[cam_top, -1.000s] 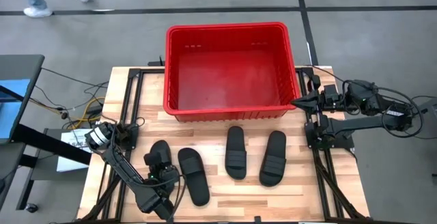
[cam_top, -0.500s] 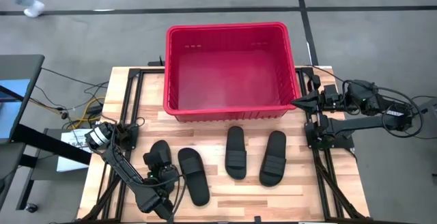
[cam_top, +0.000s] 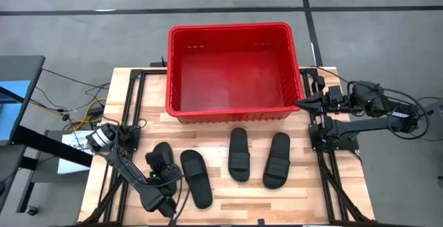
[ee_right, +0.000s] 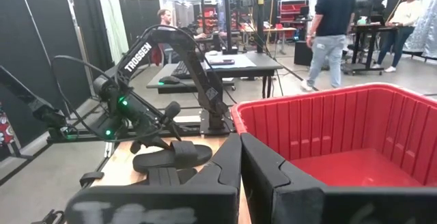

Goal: Pick and place slides into bin
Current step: Put the black slides into the red bin

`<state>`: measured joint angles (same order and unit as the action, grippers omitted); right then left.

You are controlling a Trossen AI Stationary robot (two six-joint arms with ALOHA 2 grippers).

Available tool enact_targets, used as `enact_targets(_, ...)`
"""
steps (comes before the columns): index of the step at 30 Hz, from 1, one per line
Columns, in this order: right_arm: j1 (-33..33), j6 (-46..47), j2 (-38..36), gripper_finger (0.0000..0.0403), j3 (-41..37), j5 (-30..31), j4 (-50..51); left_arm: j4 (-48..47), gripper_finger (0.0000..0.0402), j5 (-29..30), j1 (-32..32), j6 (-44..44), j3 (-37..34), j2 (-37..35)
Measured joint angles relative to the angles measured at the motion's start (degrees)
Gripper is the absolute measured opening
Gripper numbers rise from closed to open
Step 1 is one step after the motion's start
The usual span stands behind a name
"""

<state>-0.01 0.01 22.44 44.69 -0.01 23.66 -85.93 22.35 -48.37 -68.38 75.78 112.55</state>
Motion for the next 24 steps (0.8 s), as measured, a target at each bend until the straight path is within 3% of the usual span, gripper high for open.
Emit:
enact_targets(11,0.0,0.0,0.0,0.0,0.0,0.0,0.0,7.6,0.017,-2.1,3.8,2.6,-5.2,0.0)
enact_targets(14,0.0,0.0,0.0,0.0,0.0,0.0,0.0,6.6,0.0128,-2.5,4.4,1.1,-5.3,-0.1)
enact_targets(18,0.0,0.0,0.0,0.0,0.0,0.0,0.0,5.2,0.0026,-3.4,4.4,0.3,-4.6,-0.1)
enact_targets(24,0.0,0.0,0.0,0.0,0.0,0.0,0.0,2.3,0.0005,-4.1,4.1,-0.6,0.0,0.0)
